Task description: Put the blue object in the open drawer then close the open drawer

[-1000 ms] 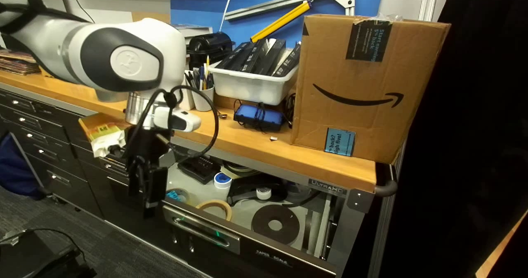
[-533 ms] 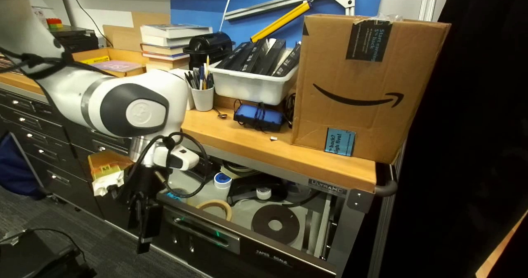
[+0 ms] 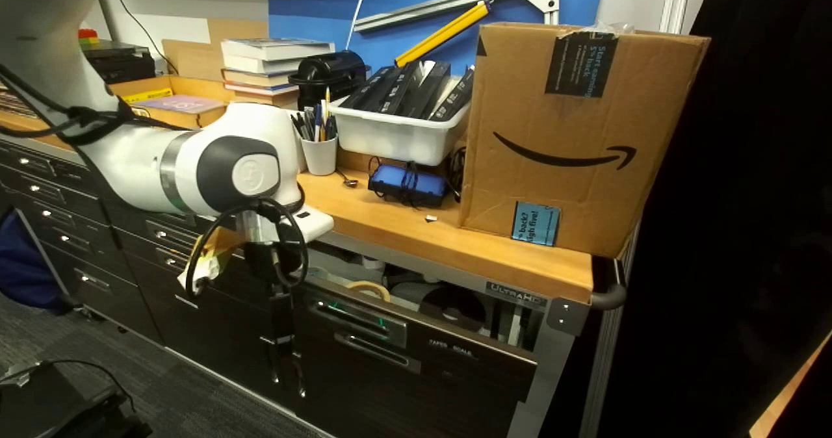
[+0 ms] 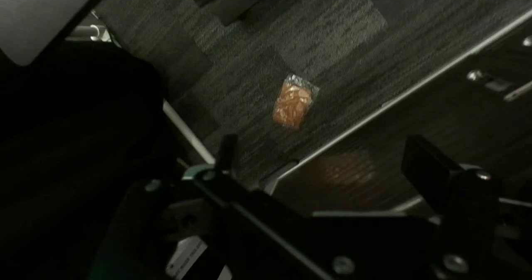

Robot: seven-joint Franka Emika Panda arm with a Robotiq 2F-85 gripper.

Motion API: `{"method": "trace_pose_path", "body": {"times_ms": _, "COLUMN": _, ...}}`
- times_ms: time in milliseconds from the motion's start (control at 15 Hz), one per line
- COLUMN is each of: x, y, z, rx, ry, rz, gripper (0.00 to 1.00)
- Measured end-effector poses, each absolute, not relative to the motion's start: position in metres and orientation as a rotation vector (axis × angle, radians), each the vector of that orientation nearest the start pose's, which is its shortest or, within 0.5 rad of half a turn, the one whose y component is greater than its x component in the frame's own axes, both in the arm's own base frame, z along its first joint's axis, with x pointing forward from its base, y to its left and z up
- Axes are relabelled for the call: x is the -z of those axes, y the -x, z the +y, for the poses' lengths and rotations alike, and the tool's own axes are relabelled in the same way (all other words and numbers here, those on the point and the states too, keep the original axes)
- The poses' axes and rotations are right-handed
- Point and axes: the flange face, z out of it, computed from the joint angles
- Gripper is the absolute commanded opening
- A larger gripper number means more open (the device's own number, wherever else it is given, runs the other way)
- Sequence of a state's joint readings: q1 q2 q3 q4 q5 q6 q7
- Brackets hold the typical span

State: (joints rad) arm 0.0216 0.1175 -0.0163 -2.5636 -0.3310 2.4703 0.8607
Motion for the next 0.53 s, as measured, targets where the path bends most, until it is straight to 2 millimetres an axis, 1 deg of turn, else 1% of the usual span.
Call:
{"method": "trace_pose_path", "body": {"times_ms": 200, "x": -0.210, "y": -0.462, "z": 0.003, "rx": -0.035, "ry": 3.261, "rz": 1.104, "gripper": 1.00}}
{"method": "trace_pose_path", "body": {"times_ms": 400, "x": -0.195, "y": -0.492, "z": 0.001, "rx": -0.008, "ry": 3.253, "rz": 1.223, "gripper": 1.00}}
{"method": "trace_pose_path", "body": {"times_ms": 533, "x": -0.182, "y": -0.506, "z": -0.001, "rx": -0.019, "ry": 3.249, "rz": 1.265, "gripper": 1.00}}
